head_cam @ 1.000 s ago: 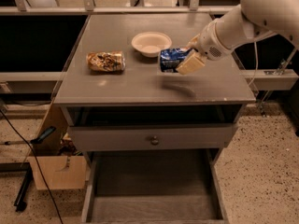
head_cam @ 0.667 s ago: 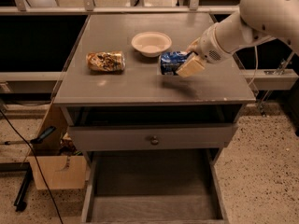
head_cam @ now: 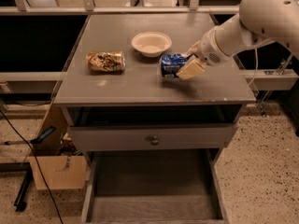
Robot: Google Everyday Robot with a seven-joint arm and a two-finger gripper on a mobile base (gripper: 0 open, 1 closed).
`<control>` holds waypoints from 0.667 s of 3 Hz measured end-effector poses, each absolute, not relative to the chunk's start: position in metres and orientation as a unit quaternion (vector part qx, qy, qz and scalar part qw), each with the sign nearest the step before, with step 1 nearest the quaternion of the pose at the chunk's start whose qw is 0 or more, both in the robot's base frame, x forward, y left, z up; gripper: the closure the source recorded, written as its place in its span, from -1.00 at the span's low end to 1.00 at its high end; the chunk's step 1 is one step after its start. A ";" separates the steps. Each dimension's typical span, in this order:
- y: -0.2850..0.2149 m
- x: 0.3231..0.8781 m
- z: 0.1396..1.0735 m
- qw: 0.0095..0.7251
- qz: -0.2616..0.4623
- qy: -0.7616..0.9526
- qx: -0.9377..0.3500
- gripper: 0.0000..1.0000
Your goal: Pick pepsi can from middle drawer and place on counter
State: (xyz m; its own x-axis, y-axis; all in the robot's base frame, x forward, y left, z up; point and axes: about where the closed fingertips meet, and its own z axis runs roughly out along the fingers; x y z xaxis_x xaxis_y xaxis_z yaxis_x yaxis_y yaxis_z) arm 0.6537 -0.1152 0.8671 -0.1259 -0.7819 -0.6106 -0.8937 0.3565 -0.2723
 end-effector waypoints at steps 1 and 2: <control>-0.115 0.654 0.867 0.349 0.080 0.746 -0.562 0.03; -0.115 0.654 0.867 0.349 0.080 0.746 -0.562 -0.44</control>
Offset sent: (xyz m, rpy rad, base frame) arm 0.0000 0.0000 0.0000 0.0000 0.0000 0.0000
